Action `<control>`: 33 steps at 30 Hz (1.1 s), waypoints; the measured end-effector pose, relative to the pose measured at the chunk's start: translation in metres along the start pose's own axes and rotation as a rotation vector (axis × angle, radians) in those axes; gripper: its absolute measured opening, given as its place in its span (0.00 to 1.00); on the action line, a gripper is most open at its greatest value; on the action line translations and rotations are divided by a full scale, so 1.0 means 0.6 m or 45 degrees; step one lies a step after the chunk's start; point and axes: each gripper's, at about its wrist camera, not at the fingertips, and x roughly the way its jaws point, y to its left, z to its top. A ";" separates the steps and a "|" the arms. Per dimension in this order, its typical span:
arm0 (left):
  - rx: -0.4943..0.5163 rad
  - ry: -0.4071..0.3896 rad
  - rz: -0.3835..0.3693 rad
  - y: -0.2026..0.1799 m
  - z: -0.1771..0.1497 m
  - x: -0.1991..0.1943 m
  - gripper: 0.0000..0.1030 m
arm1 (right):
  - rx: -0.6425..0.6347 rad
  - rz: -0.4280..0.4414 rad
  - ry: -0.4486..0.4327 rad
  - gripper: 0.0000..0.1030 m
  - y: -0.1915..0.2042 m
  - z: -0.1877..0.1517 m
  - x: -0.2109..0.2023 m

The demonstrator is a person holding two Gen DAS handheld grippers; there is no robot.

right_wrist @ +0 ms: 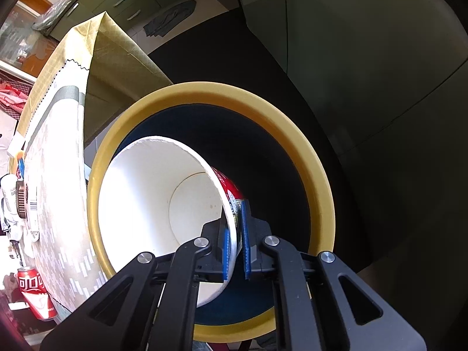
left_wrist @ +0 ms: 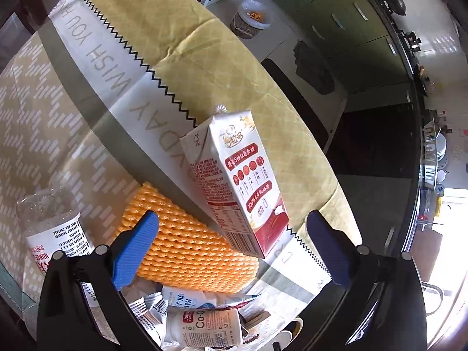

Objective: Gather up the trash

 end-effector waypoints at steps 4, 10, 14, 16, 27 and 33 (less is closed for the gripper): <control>-0.073 0.045 -0.044 0.009 0.008 0.022 0.93 | -0.002 -0.009 0.008 0.09 0.008 0.001 0.009; -0.089 0.036 -0.130 0.018 0.020 0.045 0.85 | -0.022 -0.025 0.018 0.09 0.028 0.003 0.027; -0.071 0.035 -0.187 0.015 0.030 0.051 0.68 | -0.038 -0.033 0.026 0.13 0.032 0.000 0.031; -0.063 0.056 -0.209 0.009 0.035 0.056 0.64 | -0.047 -0.040 0.018 0.14 0.039 0.003 0.032; -0.119 0.071 -0.248 0.038 0.038 0.071 0.63 | -0.091 -0.017 0.010 0.16 0.071 -0.004 0.019; -0.025 0.042 -0.164 0.018 0.036 0.050 0.74 | -0.093 -0.024 0.032 0.16 0.068 0.006 0.029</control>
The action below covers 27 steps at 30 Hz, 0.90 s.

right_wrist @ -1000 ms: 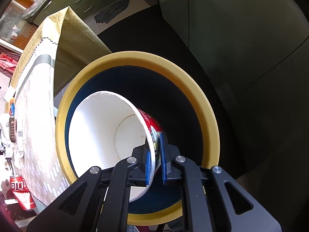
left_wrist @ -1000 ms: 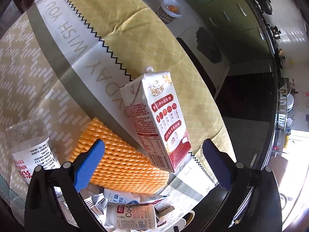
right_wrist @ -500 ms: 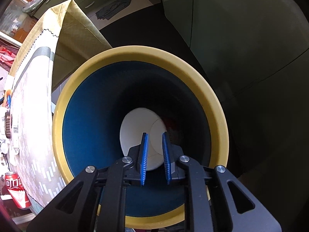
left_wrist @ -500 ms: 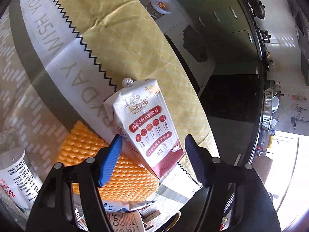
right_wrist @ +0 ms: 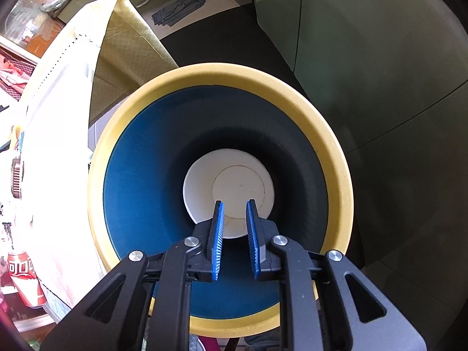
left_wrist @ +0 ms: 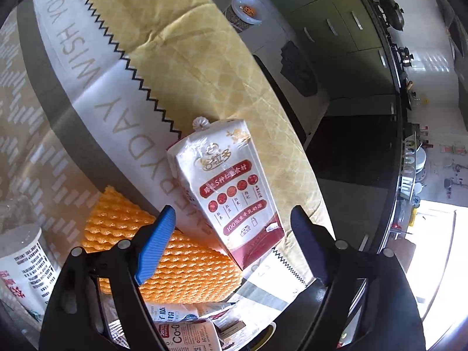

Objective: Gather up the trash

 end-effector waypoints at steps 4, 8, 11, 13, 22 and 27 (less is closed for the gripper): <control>0.202 -0.004 0.201 -0.047 0.004 -0.016 0.74 | -0.006 0.003 0.009 0.16 -0.004 0.005 0.000; 0.653 -0.069 0.458 -0.125 -0.003 -0.026 0.74 | -0.016 0.010 0.017 0.22 -0.007 -0.001 0.007; 1.000 -0.081 0.627 -0.169 -0.023 -0.020 0.74 | -0.014 0.003 0.036 0.23 -0.010 0.001 0.016; 1.148 -0.043 0.679 -0.181 -0.035 -0.012 0.73 | -0.006 -0.005 0.046 0.23 -0.013 0.003 0.021; 1.173 0.103 0.660 -0.177 -0.048 0.018 0.64 | -0.019 -0.026 0.061 0.23 0.008 0.011 0.036; 1.224 0.132 0.681 -0.175 -0.061 0.043 0.72 | -0.033 -0.027 0.070 0.23 0.013 0.006 0.044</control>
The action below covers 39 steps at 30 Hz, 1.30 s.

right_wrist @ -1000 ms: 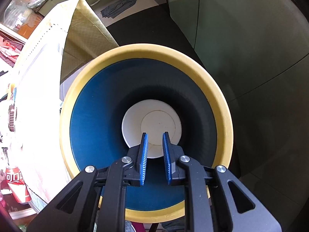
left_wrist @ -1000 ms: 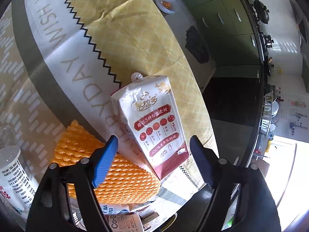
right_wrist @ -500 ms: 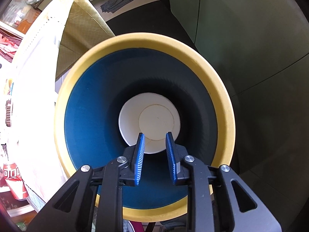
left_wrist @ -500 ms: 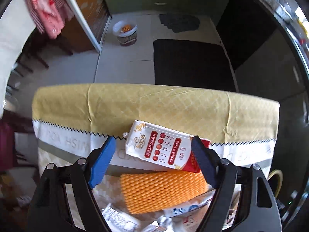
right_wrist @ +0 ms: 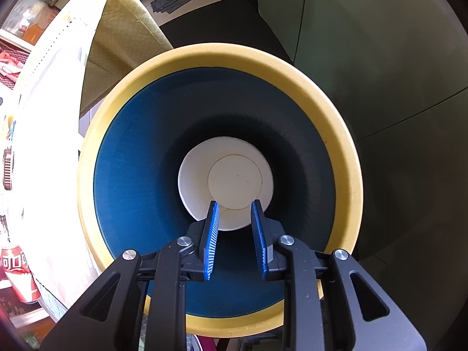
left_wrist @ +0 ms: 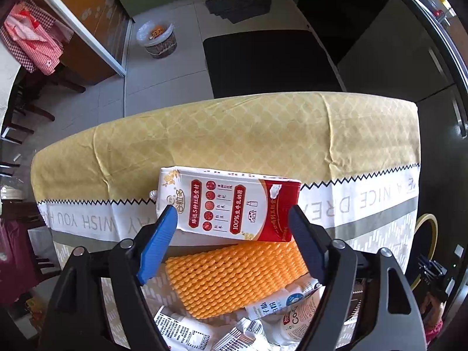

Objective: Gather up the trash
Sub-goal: 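Grasp the red-and-white milk carton with the left gripper and lift it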

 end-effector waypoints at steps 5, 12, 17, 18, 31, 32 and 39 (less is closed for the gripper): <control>0.226 -0.033 0.060 -0.031 0.003 -0.021 0.72 | -0.007 -0.012 0.012 0.23 -0.003 0.002 0.001; 0.750 -0.124 0.152 -0.057 -0.022 -0.049 0.72 | 0.017 -0.036 0.021 0.23 0.003 0.011 -0.001; 1.204 -0.172 0.215 -0.070 -0.057 -0.033 0.71 | 0.042 -0.054 0.030 0.27 0.011 0.017 -0.005; 1.269 -0.168 0.208 -0.070 -0.062 -0.027 0.70 | 0.047 -0.058 0.034 0.27 0.013 0.018 -0.006; 1.604 -0.222 0.132 -0.081 -0.079 -0.011 0.55 | 0.064 -0.065 0.100 0.27 0.026 0.042 0.011; 1.627 -0.200 0.127 -0.085 -0.083 -0.011 0.55 | 0.061 -0.063 0.103 0.27 0.028 0.044 0.013; 1.670 -0.160 0.163 -0.099 -0.086 0.000 0.56 | 0.026 -0.050 0.114 0.27 0.035 0.050 0.024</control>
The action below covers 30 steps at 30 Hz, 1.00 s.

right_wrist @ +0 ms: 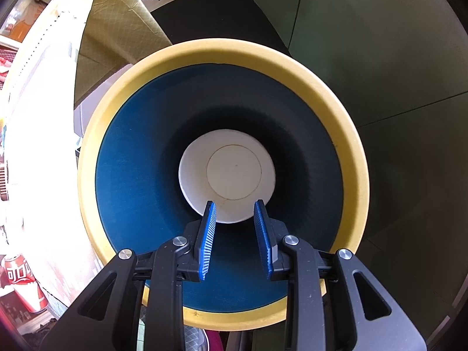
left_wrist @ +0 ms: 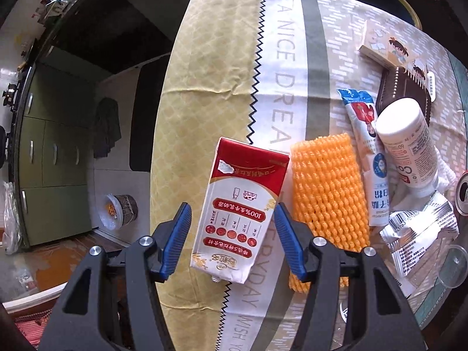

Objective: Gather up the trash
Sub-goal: 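Grasp the red-and-white milk carton with the left gripper and lift it, then carry the milk carton over the bin and open the left gripper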

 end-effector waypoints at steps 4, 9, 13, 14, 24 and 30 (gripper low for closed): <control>0.030 0.038 0.005 -0.002 0.001 0.015 0.56 | -0.003 0.002 0.002 0.27 -0.002 0.001 0.001; 0.070 0.083 0.002 -0.012 0.009 0.039 0.54 | -0.002 0.006 0.004 0.27 -0.001 0.001 0.001; 0.013 0.045 -0.005 -0.006 0.008 0.032 0.53 | -0.005 0.011 0.000 0.27 -0.006 -0.002 0.000; -0.001 0.034 0.001 -0.004 0.007 0.029 0.53 | -0.006 0.014 -0.005 0.27 -0.006 -0.003 -0.001; -0.022 0.012 0.121 -0.037 -0.010 -0.059 0.53 | -0.004 0.098 -0.111 0.27 -0.020 -0.030 -0.036; 0.084 -0.081 0.176 -0.124 0.067 -0.170 0.53 | 0.018 0.182 -0.259 0.27 -0.046 -0.085 -0.101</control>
